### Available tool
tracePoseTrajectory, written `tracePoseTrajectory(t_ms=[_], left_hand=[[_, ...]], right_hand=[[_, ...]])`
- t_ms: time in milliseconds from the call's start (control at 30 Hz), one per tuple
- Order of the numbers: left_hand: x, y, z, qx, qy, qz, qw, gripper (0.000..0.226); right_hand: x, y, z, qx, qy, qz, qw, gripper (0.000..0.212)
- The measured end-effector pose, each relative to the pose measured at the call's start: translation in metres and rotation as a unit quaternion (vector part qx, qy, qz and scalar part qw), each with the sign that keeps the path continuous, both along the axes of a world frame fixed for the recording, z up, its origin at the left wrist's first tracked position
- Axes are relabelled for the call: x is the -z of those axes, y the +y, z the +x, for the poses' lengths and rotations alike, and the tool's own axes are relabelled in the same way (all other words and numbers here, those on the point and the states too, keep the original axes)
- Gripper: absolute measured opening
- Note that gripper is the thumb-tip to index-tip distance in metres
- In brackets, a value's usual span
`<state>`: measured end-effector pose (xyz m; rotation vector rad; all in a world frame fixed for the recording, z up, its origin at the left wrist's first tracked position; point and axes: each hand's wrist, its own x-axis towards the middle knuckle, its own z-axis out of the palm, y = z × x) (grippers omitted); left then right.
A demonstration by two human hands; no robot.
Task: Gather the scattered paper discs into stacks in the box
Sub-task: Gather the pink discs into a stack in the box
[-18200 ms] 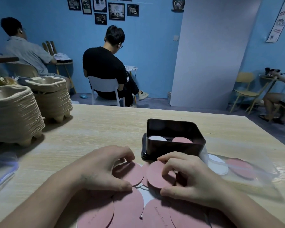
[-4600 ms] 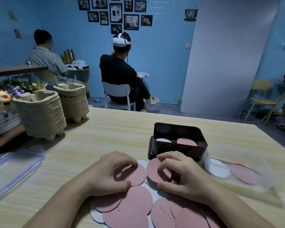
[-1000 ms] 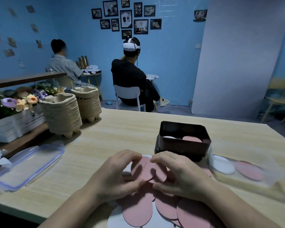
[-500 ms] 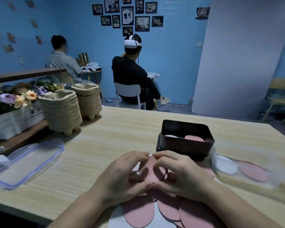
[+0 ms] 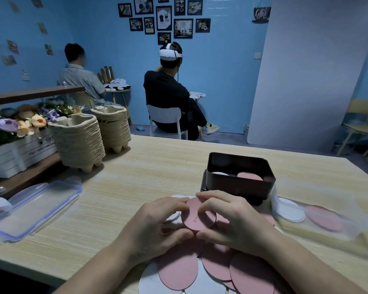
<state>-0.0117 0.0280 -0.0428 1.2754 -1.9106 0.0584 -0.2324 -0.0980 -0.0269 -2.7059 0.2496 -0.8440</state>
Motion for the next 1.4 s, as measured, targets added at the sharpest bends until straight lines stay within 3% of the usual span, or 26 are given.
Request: tracePoseTrajectory(t_ms=[233, 533, 800, 1067, 1300, 1400], left_hand=[[0.005, -0.001, 0.000, 0.016, 0.034, 0.036, 0.999, 0.032], [0.001, 0.002, 0.000, 0.007, 0.043, 0.042, 0.998, 0.029], [-0.011, 0.009, 0.007, -0.063, -0.046, 0.074, 0.994, 0.022], [-0.020, 0.040, 0.004, -0.041, -0.014, 0.154, 0.987, 0.035], [-0.013, 0.061, 0.002, 0.000, -0.123, 0.192, 0.974, 0.072], [-0.007, 0.058, 0.005, -0.021, -0.121, 0.174, 0.977, 0.074]], right_hand=[[-0.001, 0.000, -0.003, -0.001, 0.054, 0.008, 0.999, 0.036], [-0.005, -0.001, -0.004, -0.009, 0.052, 0.021, 0.998, 0.041], [-0.010, -0.005, -0.014, -0.015, 0.080, 0.034, 0.996, 0.043], [-0.015, 0.000, -0.019, -0.034, 0.076, 0.063, 0.995, 0.035], [-0.015, 0.000, -0.021, -0.032, 0.076, 0.069, 0.994, 0.033], [-0.014, -0.001, -0.020, -0.031, 0.075, 0.066, 0.994, 0.035]])
